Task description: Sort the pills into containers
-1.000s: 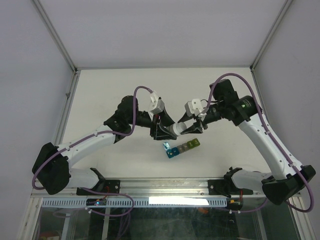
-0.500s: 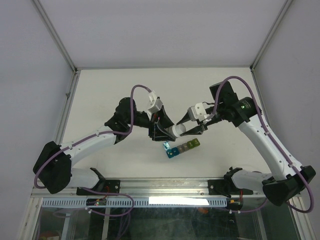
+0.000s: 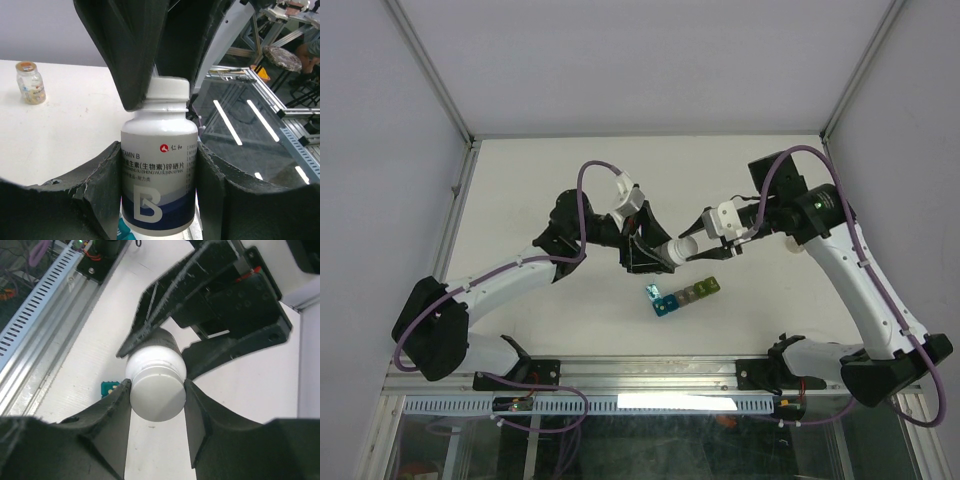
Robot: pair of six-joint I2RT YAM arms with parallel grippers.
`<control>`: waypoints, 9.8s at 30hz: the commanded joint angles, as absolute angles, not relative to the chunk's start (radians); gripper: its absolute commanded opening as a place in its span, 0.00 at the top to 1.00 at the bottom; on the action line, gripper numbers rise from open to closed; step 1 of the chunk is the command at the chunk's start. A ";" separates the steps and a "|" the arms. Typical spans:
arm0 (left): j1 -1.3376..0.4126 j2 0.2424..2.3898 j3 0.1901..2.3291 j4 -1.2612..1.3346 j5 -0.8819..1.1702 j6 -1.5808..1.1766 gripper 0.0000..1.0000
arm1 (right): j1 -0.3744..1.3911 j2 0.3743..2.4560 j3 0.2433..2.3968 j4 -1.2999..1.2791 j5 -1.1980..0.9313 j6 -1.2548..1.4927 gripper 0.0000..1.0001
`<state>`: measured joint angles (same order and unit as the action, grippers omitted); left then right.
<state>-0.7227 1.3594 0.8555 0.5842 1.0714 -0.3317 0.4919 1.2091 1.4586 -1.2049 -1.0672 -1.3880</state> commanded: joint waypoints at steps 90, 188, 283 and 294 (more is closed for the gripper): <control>-0.803 1.259 0.830 0.644 0.462 -0.066 1.00 | 0.532 1.240 1.217 -0.598 -0.723 -0.210 0.83; -0.792 1.319 0.944 0.293 1.011 -0.024 1.00 | 0.682 1.350 1.543 -1.364 -0.863 -1.165 0.62; -0.917 1.249 0.716 0.454 0.239 0.086 1.00 | 0.490 1.272 1.507 -1.045 -0.768 -0.445 0.11; -0.846 1.254 0.742 0.404 0.814 0.048 1.00 | 0.458 1.138 1.508 -1.380 -1.043 -1.386 0.01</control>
<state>-0.8742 1.2732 0.6956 0.3706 0.5053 0.0593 0.4530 1.0904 1.4799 -1.1801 -0.8852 -0.9302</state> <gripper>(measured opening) 0.513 0.993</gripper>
